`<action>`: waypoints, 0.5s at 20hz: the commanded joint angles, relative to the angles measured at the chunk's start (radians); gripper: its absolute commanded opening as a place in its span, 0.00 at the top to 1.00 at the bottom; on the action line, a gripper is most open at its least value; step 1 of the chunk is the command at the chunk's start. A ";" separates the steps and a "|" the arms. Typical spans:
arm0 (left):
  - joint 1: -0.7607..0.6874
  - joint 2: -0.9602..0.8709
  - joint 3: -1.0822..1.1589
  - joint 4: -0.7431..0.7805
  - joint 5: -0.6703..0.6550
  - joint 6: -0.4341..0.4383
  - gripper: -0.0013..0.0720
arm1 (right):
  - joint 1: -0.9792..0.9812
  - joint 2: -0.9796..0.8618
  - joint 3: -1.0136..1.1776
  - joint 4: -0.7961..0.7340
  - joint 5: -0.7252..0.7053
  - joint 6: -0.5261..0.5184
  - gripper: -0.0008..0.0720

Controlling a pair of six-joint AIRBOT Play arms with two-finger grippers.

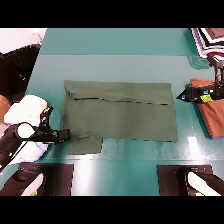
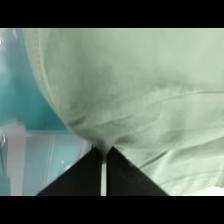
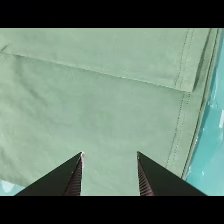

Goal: Fold the shirts.

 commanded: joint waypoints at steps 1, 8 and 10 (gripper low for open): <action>0.000 0.001 0.017 -0.005 0.018 -0.001 0.95 | -0.002 0.001 0.000 0.001 0.013 0.000 0.46; 0.000 0.001 0.306 0.068 -0.182 0.063 0.95 | -0.233 0.041 -0.250 -0.084 0.146 -0.006 0.45; 0.000 0.001 0.337 0.067 -0.176 0.063 0.95 | -0.313 0.011 -0.367 -0.076 0.146 -0.007 0.25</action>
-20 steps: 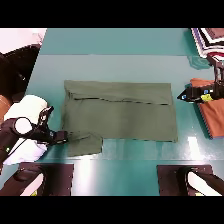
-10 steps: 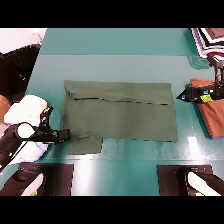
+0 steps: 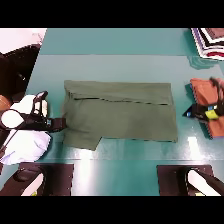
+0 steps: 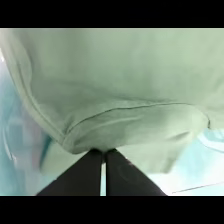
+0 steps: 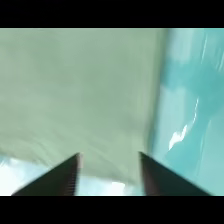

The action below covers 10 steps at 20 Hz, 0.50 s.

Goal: Fold the shirts.

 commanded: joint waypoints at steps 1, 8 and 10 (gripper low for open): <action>0.000 0.001 0.073 0.015 -0.029 0.021 0.95 | -0.122 -0.040 -0.182 -0.011 0.024 -0.006 0.26; 0.000 0.001 0.071 0.017 -0.038 0.021 0.95 | 0.040 -0.164 -0.247 0.024 -0.092 -0.013 0.45; 0.000 0.001 0.072 0.023 -0.079 0.043 0.95 | 0.092 -0.168 -0.221 0.003 -0.079 -0.014 0.73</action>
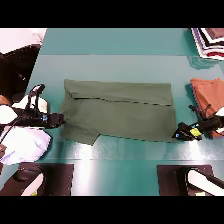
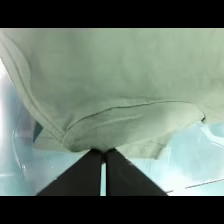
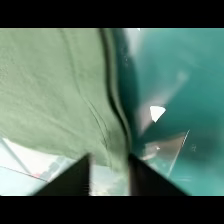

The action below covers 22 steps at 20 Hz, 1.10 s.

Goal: Fold the shirts.

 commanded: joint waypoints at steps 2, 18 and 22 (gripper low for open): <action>0.000 0.018 0.006 0.031 -0.135 0.020 0.95 | 0.103 0.001 0.044 -0.069 0.027 -0.002 0.97; 0.000 -0.199 0.138 0.136 0.108 0.023 0.95 | 0.229 -0.051 0.557 -0.206 0.038 0.003 0.97; 0.000 -0.459 0.317 0.209 0.227 0.024 0.95 | 0.251 -0.278 0.726 -0.180 0.015 0.003 0.97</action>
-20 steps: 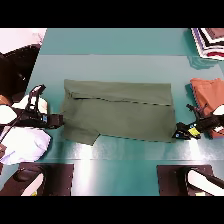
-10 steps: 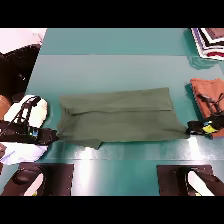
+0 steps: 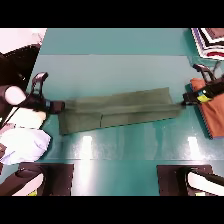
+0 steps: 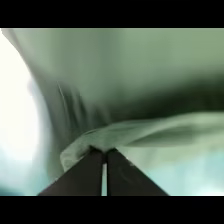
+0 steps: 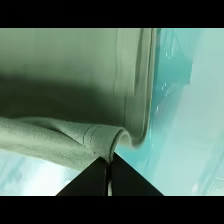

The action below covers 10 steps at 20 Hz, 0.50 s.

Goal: Fold the shirts.

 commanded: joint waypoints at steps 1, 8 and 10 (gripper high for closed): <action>0.001 -0.216 0.143 0.065 0.152 0.010 0.95 | 0.018 -0.196 0.157 0.051 -0.029 0.001 0.97; 0.001 -0.309 0.267 0.062 0.182 0.008 0.18 | -0.004 -0.416 0.379 0.215 -0.037 -0.002 0.46; 0.001 -0.309 0.314 0.063 0.100 0.009 0.15 | -0.047 -0.417 0.395 0.315 -0.026 -0.020 0.46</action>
